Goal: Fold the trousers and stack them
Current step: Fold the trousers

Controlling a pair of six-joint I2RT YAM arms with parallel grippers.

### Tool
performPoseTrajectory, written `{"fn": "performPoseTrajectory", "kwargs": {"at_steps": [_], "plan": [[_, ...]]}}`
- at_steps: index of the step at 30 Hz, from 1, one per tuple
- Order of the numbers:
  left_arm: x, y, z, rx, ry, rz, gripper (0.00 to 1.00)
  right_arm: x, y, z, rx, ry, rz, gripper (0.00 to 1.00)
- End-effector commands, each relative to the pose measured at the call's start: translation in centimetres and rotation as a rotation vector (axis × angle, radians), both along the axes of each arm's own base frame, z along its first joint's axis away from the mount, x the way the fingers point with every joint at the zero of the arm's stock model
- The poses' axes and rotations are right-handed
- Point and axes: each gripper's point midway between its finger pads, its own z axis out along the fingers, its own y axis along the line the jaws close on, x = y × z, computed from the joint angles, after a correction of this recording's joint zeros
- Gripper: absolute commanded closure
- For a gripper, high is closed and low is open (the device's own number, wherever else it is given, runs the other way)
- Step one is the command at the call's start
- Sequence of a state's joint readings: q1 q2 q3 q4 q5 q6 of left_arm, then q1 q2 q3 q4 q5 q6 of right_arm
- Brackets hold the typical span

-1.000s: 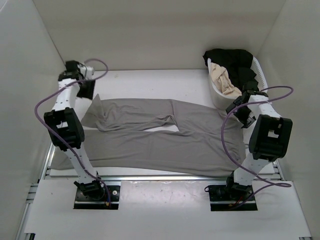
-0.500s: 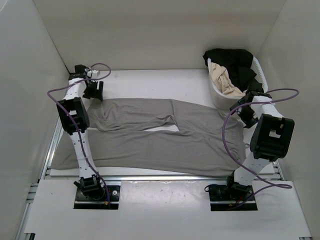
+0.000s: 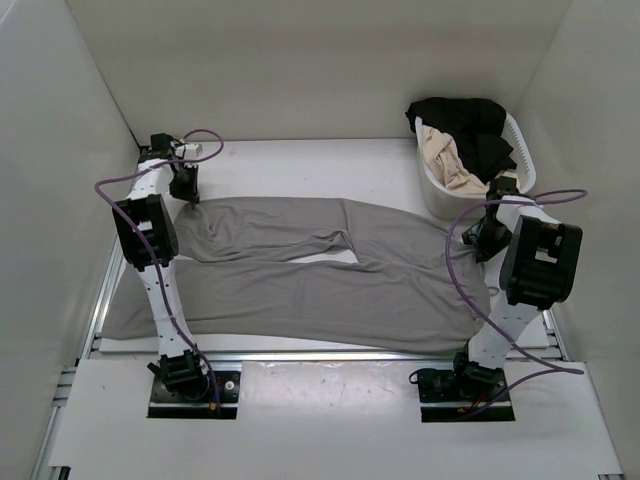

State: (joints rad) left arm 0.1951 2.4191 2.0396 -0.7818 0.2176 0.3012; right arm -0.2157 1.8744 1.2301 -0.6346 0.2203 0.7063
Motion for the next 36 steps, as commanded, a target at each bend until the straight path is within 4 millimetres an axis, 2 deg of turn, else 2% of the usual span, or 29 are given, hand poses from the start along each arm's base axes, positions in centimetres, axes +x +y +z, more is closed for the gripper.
{"fn": "performPoseTrajectory", "kwargs": {"at_steps": [1,3,4,7,8,9,10,11,12,13,14,15,16,17,18,19,20,21,23,24,25,26,27,29,30,32,34,36], "plan": [[-3.4,-1.2,-1.2,-0.031,0.113,-0.030,0.86,-0.1,0.1,-1.3,0.012,0.026,-0.019,0.63],[-3.0,-0.7,0.9,0.009,0.070,-0.047,0.86,-0.6,-0.6,-1.1,-0.028,0.053,-0.028,0.83],[-2.5,-0.1,2.7,0.023,0.024,-0.045,0.86,-1.3,-0.8,-1.1,-0.039,0.081,-0.031,1.00],[-1.2,1.6,6.8,0.089,-0.080,-0.048,0.86,-1.2,-1.5,0.8,-0.088,0.048,-0.008,1.00],[-1.0,3.3,8.7,0.118,-0.118,-0.025,0.86,-1.1,-2.0,2.6,-0.124,0.004,0.006,1.00],[-0.6,3.5,11.5,0.148,-0.182,-0.044,0.86,-1.5,-2.1,3.2,-0.139,-0.007,0.013,1.00],[-0.9,5.0,12.8,0.172,-0.203,-0.026,0.86,-1.2,-2.4,5.4,-0.168,-0.072,0.017,1.00],[-1.0,5.5,15.6,0.197,-0.263,-0.023,0.86,-1.1,-2.5,6.4,-0.183,-0.105,0.038,1.00],[-1.1,6.2,17.1,0.224,-0.297,-0.031,0.86,-1.0,-2.8,8.5,-0.209,-0.161,0.040,1.00],[-1.5,7.0,17.9,0.250,-0.311,-0.028,0.86,-1.5,-2.7,8.6,-0.215,-0.171,0.048,1.00],[-2.3,6.8,19.2,0.267,-0.332,-0.040,0.86,-1.5,-2.8,9.1,-0.211,-0.197,0.051,1.00],[-3.1,7.2,19.6,0.279,-0.332,-0.042,0.86,-1.4,-2.7,10.3,-0.214,-0.233,0.062,1.00],[-3.5,7.4,20.1,0.283,-0.347,-0.046,0.86,-1.8,-2.6,10.4,-0.218,-0.233,0.072,1.00],[-4.5,8.0,19.6,0.282,-0.335,-0.043,0.86,-2.4,-2.3,10.1,-0.209,-0.230,0.076,1.00],[-5.4,8.3,20.9,0.285,-0.358,-0.034,0.86,-2.7,-2.7,10.8,-0.223,-0.259,0.071,1.00],[-6.1,8.6,21.0,0.280,-0.358,-0.026,0.86,-3.1,-2.4,10.8,-0.211,-0.265,0.076,1.00],[-7.6,9.5,19.8,0.270,-0.328,-0.014,0.86,-3.6,-2.6,10.8,-0.213,-0.265,0.067,1.00],[-8.7,9.9,20.5,0.276,-0.333,0.003,0.86,-4.6,-2.5,10.4,-0.201,-0.262,0.061,1.00],[-10.5,10.1,19.5,0.250,-0.317,-0.008,0.86,-5.3,-2.0,9.8,-0.173,-0.266,0.063,1.00],[-12.5,10.7,18.2,0.237,-0.284,0.010,0.86,-5.6,-1.7,9.7,-0.163,-0.281,0.069,1.00],[-13.4,10.9,17.4,0.229,-0.264,0.022,0.86,-6.4,-1.1,8.6,-0.138,-0.265,0.077,1.00],[-14.3,10.7,16.7,0.212,-0.250,0.026,0.86,-6.7,-0.4,8.2,-0.106,-0.266,0.091,1.00],[-16.1,10.7,15.3,0.193,-0.218,0.033,0.86,-7.0,-0.1,8.2,-0.096,-0.273,0.095,1.00],[-17.4,10.3,14.4,0.159,-0.215,0.028,0.86,-8.1,0.5,7.3,-0.079,-0.259,0.100,1.00],[-18.7,10.7,13.2,0.136,-0.195,0.054,0.86,-8.3,0.5,7.9,-0.087,-0.283,0.100,1.00],[-20.0,10.9,13.1,0.126,-0.201,0.067,0.86,-9.0,0.7,8.7,-0.097,-0.314,0.100,1.00],[-21.7,11.5,12.0,0.120,-0.174,0.092,0.86,-10.3,1.3,8.3,-0.086,-0.305,0.104,1.00],[-22.8,11.5,12.1,0.131,-0.182,0.086,0.86,-10.9,1.7,8.8,-0.080,-0.341,0.090,1.00]]}}
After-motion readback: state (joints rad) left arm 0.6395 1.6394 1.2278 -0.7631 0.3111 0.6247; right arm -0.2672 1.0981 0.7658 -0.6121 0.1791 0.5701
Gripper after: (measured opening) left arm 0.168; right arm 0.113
